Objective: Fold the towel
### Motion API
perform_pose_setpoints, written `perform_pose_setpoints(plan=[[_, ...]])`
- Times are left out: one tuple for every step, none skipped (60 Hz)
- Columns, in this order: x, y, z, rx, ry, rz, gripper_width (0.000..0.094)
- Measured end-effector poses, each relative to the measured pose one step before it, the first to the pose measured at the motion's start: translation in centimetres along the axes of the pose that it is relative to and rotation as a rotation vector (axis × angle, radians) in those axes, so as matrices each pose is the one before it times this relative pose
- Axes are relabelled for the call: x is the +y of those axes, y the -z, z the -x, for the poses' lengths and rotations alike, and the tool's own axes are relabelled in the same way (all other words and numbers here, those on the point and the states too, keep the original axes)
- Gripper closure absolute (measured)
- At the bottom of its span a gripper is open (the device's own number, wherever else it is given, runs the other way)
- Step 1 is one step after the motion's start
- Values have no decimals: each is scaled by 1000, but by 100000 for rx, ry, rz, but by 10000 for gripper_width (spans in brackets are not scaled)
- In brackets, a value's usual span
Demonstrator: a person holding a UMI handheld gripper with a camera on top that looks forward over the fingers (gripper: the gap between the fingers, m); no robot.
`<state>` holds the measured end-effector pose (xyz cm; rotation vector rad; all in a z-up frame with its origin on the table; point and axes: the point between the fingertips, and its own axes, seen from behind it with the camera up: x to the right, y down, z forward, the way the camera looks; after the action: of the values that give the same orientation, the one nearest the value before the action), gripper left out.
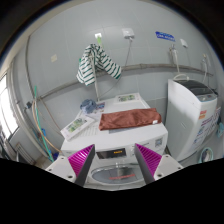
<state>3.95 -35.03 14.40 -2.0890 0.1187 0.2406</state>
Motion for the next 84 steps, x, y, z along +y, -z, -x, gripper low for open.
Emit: perform_pose_setpoints(plan=[[55, -250, -76, 393, 669, 320, 108], [-22, -736, 43, 574, 714, 230, 104], [-91, -781, 41, 648, 828, 91, 104], [-107, -796, 33, 650, 957, 34, 108], [-124, -850, 65, 561, 1067, -25, 109], [-160, -896, 161, 431, 1067, -64, 107], [-194, -950, 182, 326, 1084, -79, 108], [188, 383, -148, -249, 1283, 230, 109], [-379, -1967, 673, -44, 1068, 173, 108], [-203, -1212, 420, -453, 1196, 328, 110], [-184, -1259, 417, -592, 1190, 344, 111], [-202, -1229, 437, -729, 1199, 247, 114], [-260, -1294, 390, -757, 1193, 126, 114], [-297, -1313, 416, -729, 1195, 144, 121], [-263, -1327, 355, -656, 1199, 113, 124], [-299, -1318, 324, -514, 1121, 185, 130], [-275, -1332, 268, -374, 1080, 268, 133], [-265, -1331, 268, -288, 1072, 558, 134], [-218, -1256, 254, -151, 1017, 835, 137], [-235, -1249, 265, -247, 1079, 824, 139], [-298, -1250, 300, -500, 1310, 457, 140], [-343, -1253, 301, -579, 1440, 127, 142], [-273, -1246, 227, -465, 1511, 77, 145], [-248, -1194, 220, -295, 1380, 292, 149], [-155, -1138, 190, -298, 1299, 582, 154], [-85, -1078, 237, -464, 1216, 840, 162], [39, -1039, 241, -445, 1232, 1135, 169], [83, -955, 148, -301, 1230, 1334, 181], [91, -987, 63, -119, 1291, 1228, 199], [56, -850, 104, -150, 1210, 1144, 218], [17, -684, 103, -97, 988, 1015, 242], [4, -862, -6, 149, 946, 566, 271], [81, -673, 13, 233, 758, 958, 298], [156, -602, -69, 431, 702, 1201, 292], [218, -556, -74, 593, 560, 1406, 362], [316, -537, -126, 726, 504, 1630, 400], [396, -445, -143, 778, 365, 1771, 448], [-60, -226, 278, -804, -228, -96, 418], [-519, -137, -7, 236, -1154, -2039, 501], [247, -109, -166, 813, -737, 932, 545], [-45, -3, -1, 219, -813, -92, 581], [-84, -7, 0, 112, -814, -376, 598], [134, 38, -11, 155, -358, 485, 612], [-14, 114, -1, 157, -242, -203, 625], [-2, -67, -129, 592, 193, -270, 639], [-38, -14, -49, 445, 78, -425, 651], [-29, 13, -7, 372, -88, -142, 665], [-30, 7, -19, 535, -149, -169, 684], [-1, -6, -38, 680, -126, 11, 708], [86, 84, -40, 923, 176, 198, 733], [42, 1, -81, 991, 603, 106, 764], [38, -3, -68, 1024, 841, 211, 787], [-17, -121, -89, 992, 875, 53, 795], [13, -22, 31, 757, 827, 127, 806], [9, -56, 53, 670, 747, 148, 823], [57, -16, -13, 980, 452, 456, 846], [7, -14, -32, 1176, 0, 469, 858], [71, -108, 58, 1528, -90, 428, 869], [15, 2, -66, 1233, -108, 490, 882], [67, -9, -73, 1222, -73, 519, 892], [-37, 1, -41, 1075, -285, 353, 896], [-51, 2, -36, 1031, -198, 225, 901], [-7, -17, -39, 960, -161, 254, 907], [-28, -143, 46, 833, -237, 320, 915], [-23, 30, -26, 592, -87, 391, 922], [13, 59, -42, 343, -134, 568, 925], [-21, 112, 9, -87, -447, 461, 927], [-40, 181, 11, -382, -923, 401, 928], [-157, 296, 17, -610, -1448, 78, 928], [-228, 408, -149, -611, -1626, -589, 928], [-356, 401, -130, -634, -1674, -670, 928], [-451, 418, -226, -430, -1663, -993, 928], [-527, 459, -339, -179, -1658, -1253, 928], [-522, 465, -468, 14, -1499, -1238, 927], [-526, 496, -537, 181, -1344, -1132, 927], [-494, 523, -620, 307, -1283, -1120, 927], [-497, 532, -666, 298, -1289, -1229, 926], [-615, 471, -671, 165, -1284, -952, 926], [-508, 624, -826, 304, -1458, -1377, 926], [-483, 492, -844, 349, -1429, -1271, 925], [-406, 411, -780, 322, -1363, -1046, 924], [-355, 438, -898, 385, -1211, -974, 924], [-286, 363, -973, 543, -1043, -831, 924], [-257, 338, -1029, 701, -958, -631, 923]])
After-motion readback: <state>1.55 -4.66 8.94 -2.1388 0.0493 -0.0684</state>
